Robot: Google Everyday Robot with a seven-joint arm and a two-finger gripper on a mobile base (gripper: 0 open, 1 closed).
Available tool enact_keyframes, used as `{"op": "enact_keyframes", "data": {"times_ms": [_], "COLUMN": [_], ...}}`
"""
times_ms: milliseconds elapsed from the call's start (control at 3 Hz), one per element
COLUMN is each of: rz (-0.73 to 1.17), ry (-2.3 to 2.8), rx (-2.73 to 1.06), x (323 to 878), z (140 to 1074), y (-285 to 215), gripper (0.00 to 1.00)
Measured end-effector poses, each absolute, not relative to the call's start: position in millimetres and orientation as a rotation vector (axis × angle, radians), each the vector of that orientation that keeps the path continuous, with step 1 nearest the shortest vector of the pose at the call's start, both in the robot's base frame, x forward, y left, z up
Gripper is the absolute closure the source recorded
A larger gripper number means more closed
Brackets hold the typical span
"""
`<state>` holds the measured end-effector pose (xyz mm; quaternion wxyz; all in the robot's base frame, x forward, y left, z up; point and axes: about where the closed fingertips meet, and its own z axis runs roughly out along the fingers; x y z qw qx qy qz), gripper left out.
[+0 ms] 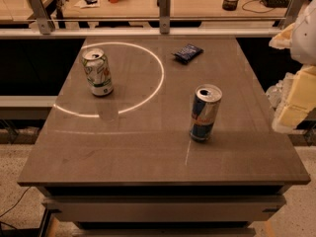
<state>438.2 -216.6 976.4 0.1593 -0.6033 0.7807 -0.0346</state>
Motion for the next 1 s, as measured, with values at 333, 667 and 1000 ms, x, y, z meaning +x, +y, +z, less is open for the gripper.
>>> {"op": "enact_keyframes", "data": {"times_ms": [333,667,1000], "rz": [-0.099,-0.059,0.032], "ry": [2.231,2.224,2.193], "rx": [-1.724,-1.663,-1.568], "x": [438.2,438.3,435.4], "z": [976.4,974.5,967.8], "y": [-216.6,-214.8,-212.4], "gripper": [0.0,0.0,0.0]}}
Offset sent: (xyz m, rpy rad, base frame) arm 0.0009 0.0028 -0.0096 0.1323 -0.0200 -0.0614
